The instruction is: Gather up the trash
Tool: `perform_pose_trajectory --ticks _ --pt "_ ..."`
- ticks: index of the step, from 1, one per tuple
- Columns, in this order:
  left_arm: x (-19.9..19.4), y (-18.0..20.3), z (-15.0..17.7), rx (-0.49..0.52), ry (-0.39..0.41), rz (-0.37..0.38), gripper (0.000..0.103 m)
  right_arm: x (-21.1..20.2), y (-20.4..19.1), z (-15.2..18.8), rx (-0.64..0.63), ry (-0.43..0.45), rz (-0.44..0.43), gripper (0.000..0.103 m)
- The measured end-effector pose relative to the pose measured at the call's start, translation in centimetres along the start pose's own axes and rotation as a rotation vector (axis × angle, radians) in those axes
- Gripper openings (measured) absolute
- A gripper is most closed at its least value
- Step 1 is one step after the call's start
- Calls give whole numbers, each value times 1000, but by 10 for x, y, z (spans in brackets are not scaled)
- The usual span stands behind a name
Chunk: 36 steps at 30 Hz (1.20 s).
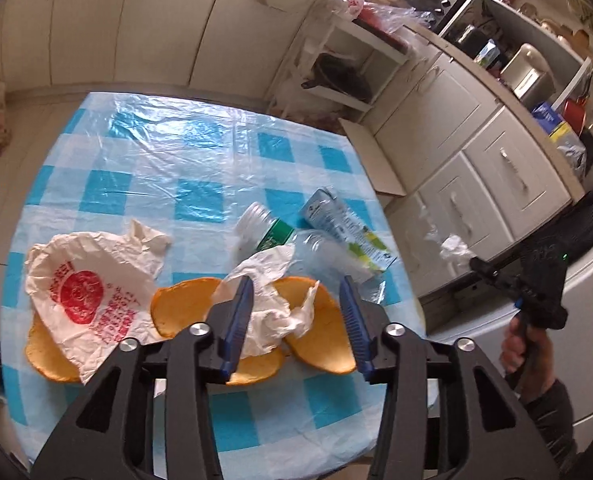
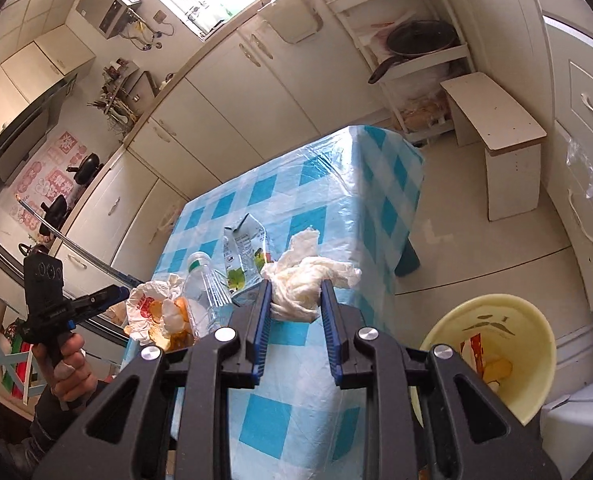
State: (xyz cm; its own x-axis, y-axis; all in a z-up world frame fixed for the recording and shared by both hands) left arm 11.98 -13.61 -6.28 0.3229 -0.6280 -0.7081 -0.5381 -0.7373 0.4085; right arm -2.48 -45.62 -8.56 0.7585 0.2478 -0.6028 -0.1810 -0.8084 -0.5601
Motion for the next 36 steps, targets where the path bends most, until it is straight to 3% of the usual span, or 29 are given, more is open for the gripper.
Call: perform_pose_trajectory --ticks 5,7,9,11,13,15,16,17,21,29,33,36 --pt "9 52 32 244 -49 -9 68 4 -3 3 -11 -16 -18 25" --pt "19 75 50 331 -71 -9 71 3 -5 5 -20 -20 -23 25" --pt "31 96 67 443 -82 -77 71 4 -4 7 -21 -24 -20 25" --pt "47 110 82 573 -76 -202 72 4 -2 8 -17 -28 -13 25" --pt "63 112 89 600 -97 -254 71 3 0 10 -11 -33 -6 25" --pt "75 105 89 559 -118 -274 50 3 3 10 -2 -36 2 25" --pt "80 99 87 524 -137 -277 25 2 4 10 3 -35 5 25" --pt "81 93 83 481 -150 -270 9 1 6 10 8 -34 8 25" --pt "57 80 61 341 -104 -201 7 -5 13 8 34 -20 13 25" --pt "-9 57 4 -12 16 129 6 -8 29 11 87 -18 61 25" --pt "-27 71 -8 -74 53 250 6 -10 50 17 134 -37 130 25" --pt "-29 100 -11 -63 49 315 6 -8 72 25 189 -70 189 25"
Point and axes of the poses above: each gripper's, at about its wrist camera, not at the fingertips, and x roughly the way its jaws point, y to its right, z to its underside, the point moved 5 cm from there along x, roughly the way its jaws point, and after that the axes turned 4 degrees about y, right-handed, at the moved point
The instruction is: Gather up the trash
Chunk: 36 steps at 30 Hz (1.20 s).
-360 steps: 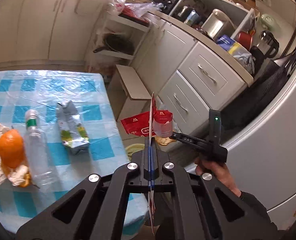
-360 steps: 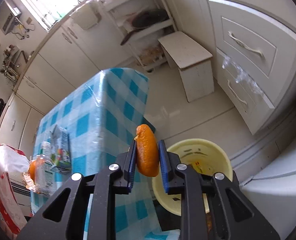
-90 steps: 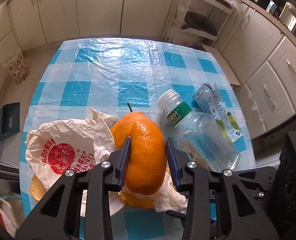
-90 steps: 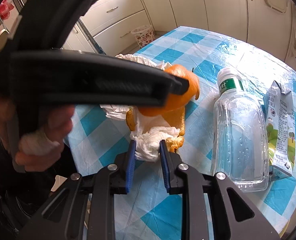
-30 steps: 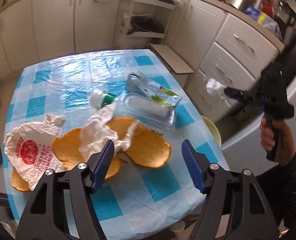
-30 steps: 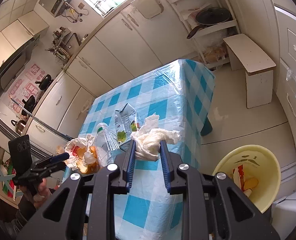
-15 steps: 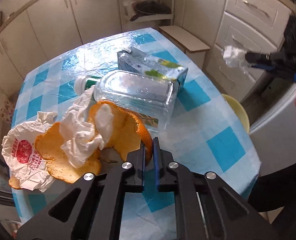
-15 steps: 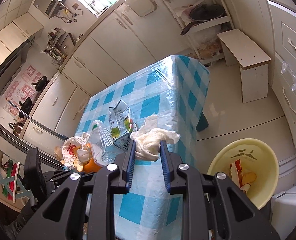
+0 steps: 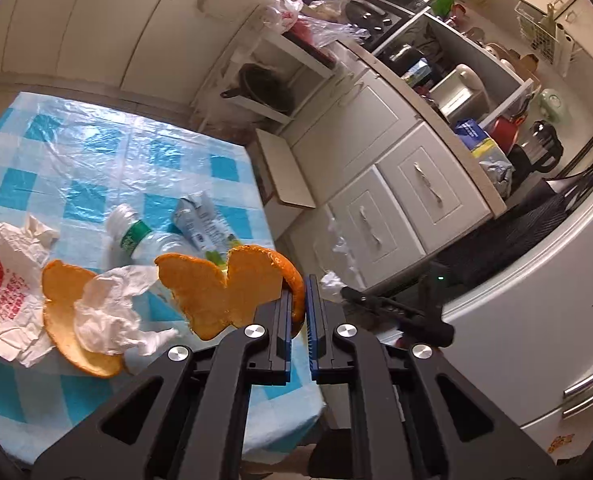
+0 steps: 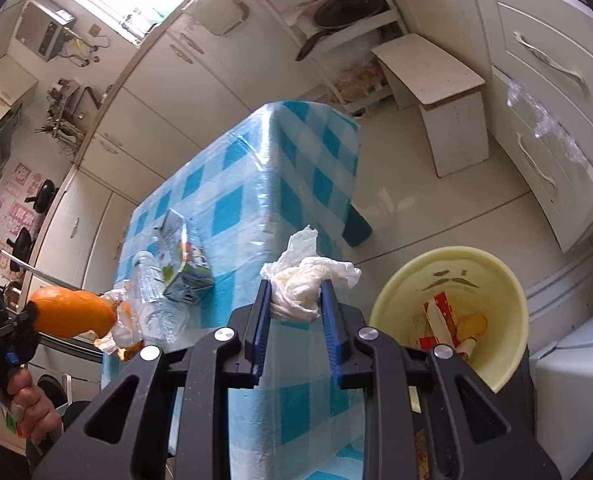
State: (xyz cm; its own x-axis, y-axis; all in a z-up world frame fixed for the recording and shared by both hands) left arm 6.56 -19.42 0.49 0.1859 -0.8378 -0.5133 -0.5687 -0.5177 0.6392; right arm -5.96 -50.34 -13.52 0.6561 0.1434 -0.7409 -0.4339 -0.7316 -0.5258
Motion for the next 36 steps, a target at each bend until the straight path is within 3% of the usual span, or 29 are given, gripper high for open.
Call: perform_pose_trajectory --ticks 6,10,12,14,17,21,24,29,30,32,34,36 --pt "38 78 14 87 -58 112 6 17 47 11 106 -72 99 25" --pt "80 118 29 124 -115 148 6 28 75 19 183 -112 135 28" --pt "105 132 38 135 -150 152 6 30 86 20 232 -116 147 42" --pt "129 138 47 136 -182 148 6 27 93 18 272 -103 141 45" --pt "167 138 63 120 -237 134 6 11 94 7 300 -34 121 47" --pt "216 127 84 85 -305 95 6 -37 83 -19 302 168 77 55" --pt "253 119 101 67 -352 52 6 -74 71 -36 305 292 -4 61" --pt "310 110 129 64 -428 -64 7 -101 58 -52 278 371 -61 63" --pt "321 108 135 64 -444 -92 10 -99 56 -54 277 368 -66 63" --pt "330 105 140 69 -468 -124 30 -94 54 -57 290 355 -83 63" --pt "333 103 145 85 -469 -151 43 -91 52 -60 296 349 -96 63" --pt "331 103 145 101 -463 -158 50 -93 46 -63 287 352 -102 63"
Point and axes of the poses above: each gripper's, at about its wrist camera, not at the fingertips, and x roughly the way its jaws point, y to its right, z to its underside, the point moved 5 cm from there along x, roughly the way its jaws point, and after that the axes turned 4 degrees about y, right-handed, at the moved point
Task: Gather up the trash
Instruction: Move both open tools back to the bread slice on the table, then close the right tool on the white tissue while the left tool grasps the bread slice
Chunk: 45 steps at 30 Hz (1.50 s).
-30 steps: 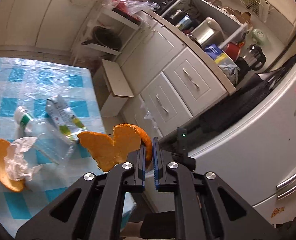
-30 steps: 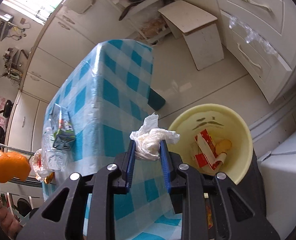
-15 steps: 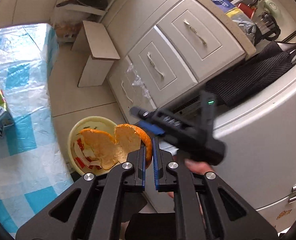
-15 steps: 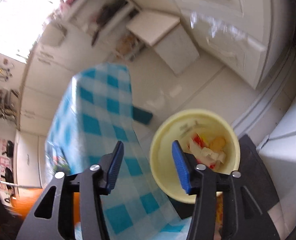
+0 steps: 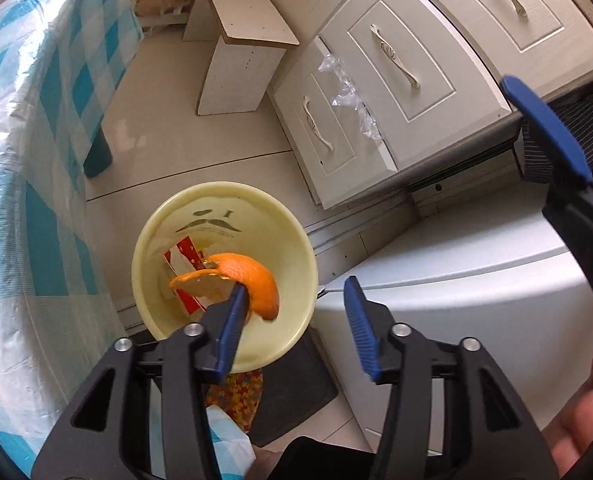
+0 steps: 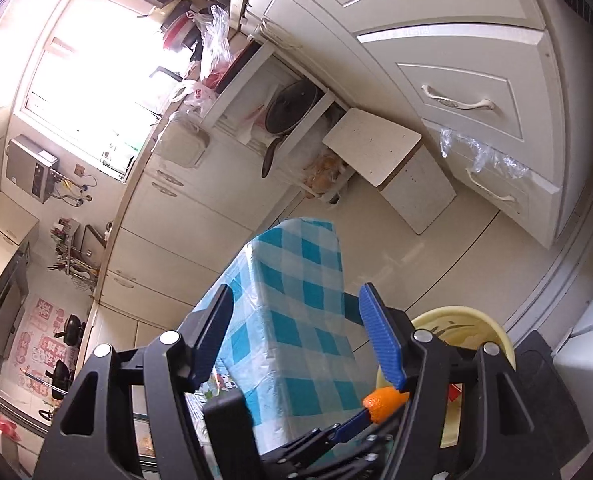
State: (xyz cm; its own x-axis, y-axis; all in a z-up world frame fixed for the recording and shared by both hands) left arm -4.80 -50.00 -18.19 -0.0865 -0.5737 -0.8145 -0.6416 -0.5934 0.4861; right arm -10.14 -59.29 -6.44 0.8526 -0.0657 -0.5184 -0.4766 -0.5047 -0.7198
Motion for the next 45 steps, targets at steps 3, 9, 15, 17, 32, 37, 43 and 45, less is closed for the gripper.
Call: perform_pose_trajectory --ticks 3,9,15,17,32,37,43,45 --pt "-13 -2 -2 27 22 -3 63 -1 -10 0 -12 2 -11 64" --pt "-62 -8 -7 48 77 51 72 8 -27 5 -30 9 -9 64" --pt "-145 -52 5 33 160 46 72 14 -55 15 -78 25 -34 64" --pt "-186 -77 13 15 214 34 73 20 -70 24 -111 4 -46 64" --pt "-355 -331 43 -348 454 -311 82 73 -245 269 -813 -567 -345 64" --pt "-332 -358 46 -373 395 -419 82 104 -248 313 -916 -599 -267 64" --pt "-322 -356 47 -346 378 -441 82 131 -243 336 -992 -620 -198 58" --pt "-321 -357 48 -348 371 -444 82 137 -239 339 -1008 -623 -177 53"
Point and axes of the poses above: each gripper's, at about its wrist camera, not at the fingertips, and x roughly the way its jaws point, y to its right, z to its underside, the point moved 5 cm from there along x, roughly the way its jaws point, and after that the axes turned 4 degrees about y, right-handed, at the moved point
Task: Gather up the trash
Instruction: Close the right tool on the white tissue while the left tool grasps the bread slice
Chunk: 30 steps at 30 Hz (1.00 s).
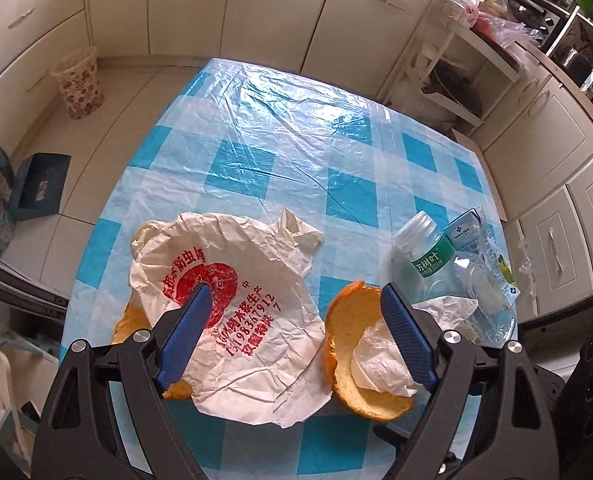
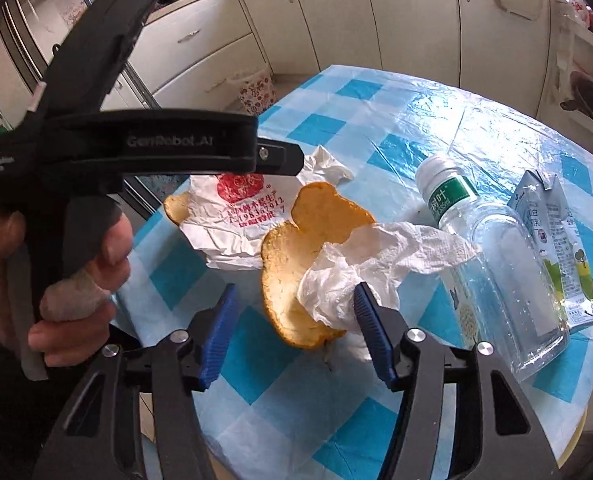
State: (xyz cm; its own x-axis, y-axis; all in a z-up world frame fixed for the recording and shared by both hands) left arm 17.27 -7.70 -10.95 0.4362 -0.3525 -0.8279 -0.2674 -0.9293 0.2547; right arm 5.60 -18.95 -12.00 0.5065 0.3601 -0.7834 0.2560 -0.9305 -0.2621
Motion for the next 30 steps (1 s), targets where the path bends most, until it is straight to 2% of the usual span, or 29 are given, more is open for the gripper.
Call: perform_pose_trajectory --ticks 1,4,6,9,13,14,15,16,17,20,25,30 --pt "1 -1 1 -5 -5 1 82 2 2 1 4 -3 8 51" --pt "4 -2 3 -13 -18 1 82 4 9 2 27 -2 13 38" --pt "6 -1 4 -9 -26 -2 82 4 15 2 40 -2 19 24" --pt "11 2 7 7 -38 -13 82 -1 20 4 52 6 22 13" --pt "18 6 11 15 -54 -21 82 -6 22 4 56 11 19 13" --pt "19 6 11 11 -58 -21 82 -6 21 3 59 14 14 16" --pt "20 5 12 4 -63 -18 82 -7 20 3 67 18 5 24" --pt "21 4 12 -4 -68 -13 82 -10 20 3 76 26 -6 45" --pt "22 3 13 -12 -72 -9 82 -11 17 2 75 37 -12 51" --pt "23 0 13 -29 -77 -1 82 -5 10 1 36 26 -2 51" --pt "24 3 13 -21 -80 8 82 10 14 7 -5 -13 59 23" --pt "26 8 13 -18 -88 19 82 1 32 7 126 16 -43 10"
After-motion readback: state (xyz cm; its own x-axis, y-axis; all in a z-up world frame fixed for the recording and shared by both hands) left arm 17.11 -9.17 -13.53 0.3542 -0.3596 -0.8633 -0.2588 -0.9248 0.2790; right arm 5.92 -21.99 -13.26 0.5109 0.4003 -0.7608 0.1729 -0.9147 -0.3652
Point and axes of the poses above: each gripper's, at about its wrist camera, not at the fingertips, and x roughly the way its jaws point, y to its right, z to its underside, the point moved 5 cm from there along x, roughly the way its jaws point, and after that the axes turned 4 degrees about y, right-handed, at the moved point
